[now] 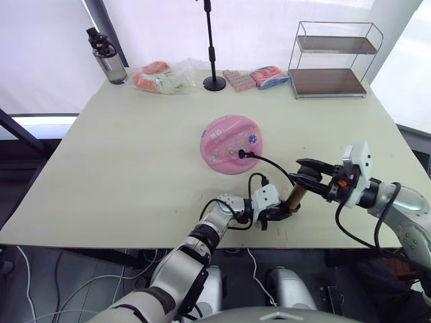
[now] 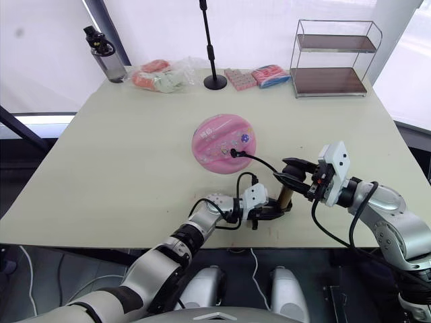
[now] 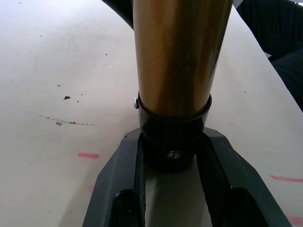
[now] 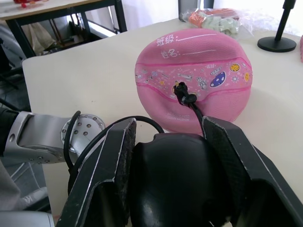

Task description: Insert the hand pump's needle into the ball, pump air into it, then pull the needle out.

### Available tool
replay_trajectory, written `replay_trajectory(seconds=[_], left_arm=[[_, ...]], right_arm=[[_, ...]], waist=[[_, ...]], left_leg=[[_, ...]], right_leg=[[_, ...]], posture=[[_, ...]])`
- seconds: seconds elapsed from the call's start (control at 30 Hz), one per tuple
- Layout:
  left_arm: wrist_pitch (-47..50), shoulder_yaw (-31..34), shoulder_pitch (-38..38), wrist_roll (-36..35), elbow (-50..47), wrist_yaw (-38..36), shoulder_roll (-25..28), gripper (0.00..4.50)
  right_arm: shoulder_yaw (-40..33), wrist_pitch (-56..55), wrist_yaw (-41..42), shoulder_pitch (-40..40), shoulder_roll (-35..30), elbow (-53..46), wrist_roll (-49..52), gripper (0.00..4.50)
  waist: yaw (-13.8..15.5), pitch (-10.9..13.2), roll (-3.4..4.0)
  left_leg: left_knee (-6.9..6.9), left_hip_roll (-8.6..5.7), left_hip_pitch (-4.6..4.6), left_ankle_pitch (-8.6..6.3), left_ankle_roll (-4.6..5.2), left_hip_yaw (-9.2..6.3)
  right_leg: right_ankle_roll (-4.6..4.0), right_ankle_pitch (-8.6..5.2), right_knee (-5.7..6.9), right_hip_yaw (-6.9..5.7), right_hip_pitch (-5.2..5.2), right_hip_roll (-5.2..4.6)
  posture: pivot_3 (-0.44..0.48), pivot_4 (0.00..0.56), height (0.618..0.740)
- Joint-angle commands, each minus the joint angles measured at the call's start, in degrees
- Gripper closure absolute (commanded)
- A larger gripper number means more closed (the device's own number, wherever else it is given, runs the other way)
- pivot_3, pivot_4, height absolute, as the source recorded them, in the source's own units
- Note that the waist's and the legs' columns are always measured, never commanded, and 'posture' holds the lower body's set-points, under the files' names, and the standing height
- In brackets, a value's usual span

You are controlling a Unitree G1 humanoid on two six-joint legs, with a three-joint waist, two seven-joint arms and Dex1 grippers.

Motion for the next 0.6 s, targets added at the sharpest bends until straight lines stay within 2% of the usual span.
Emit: replay_trajectory(seconds=[0.03,0.3,0.6], left_arm=[[1.74,-1.11,1.95,1.85,3.39,-0.55,0.85,3.43],[1.41,-1.25,1.96,1.96,3.73,-0.62,0.67,3.43],[1.17,-1.44,2.09,2.09,3.69,-0.97,0.73,3.43]], right_arm=[[-2.42,4.00,0.84,-1.16,-2.14,-0.52,2.01,2.67],[-12.94,15.02,0.45,-11.05,-10.20,-4.89,16.05,2.67],[-21.15,22.61,-2.75,-20.40,-16.79,-2.49,28.54,2.67]], waist=[[0.00,0.04,0.05],[0.19,0.38,0.39],[0.16,0.44,0.37]], left_leg=[[0.00,0.00,0.00,0.00,0.00,0.00],[0.01,-0.08,-0.20,0.00,0.00,-0.01],[0.01,-0.11,-0.23,0.00,0.00,0.03]], right_leg=[[0.00,0.00,0.00,0.00,0.00,0.00],[0.00,0.01,-0.01,0.00,-0.10,-0.07],[-0.01,0.00,-0.02,0.00,-0.11,-0.15]], posture=[[0.000,0.150,0.731],[0.000,0.150,0.731],[0.000,0.150,0.731]])
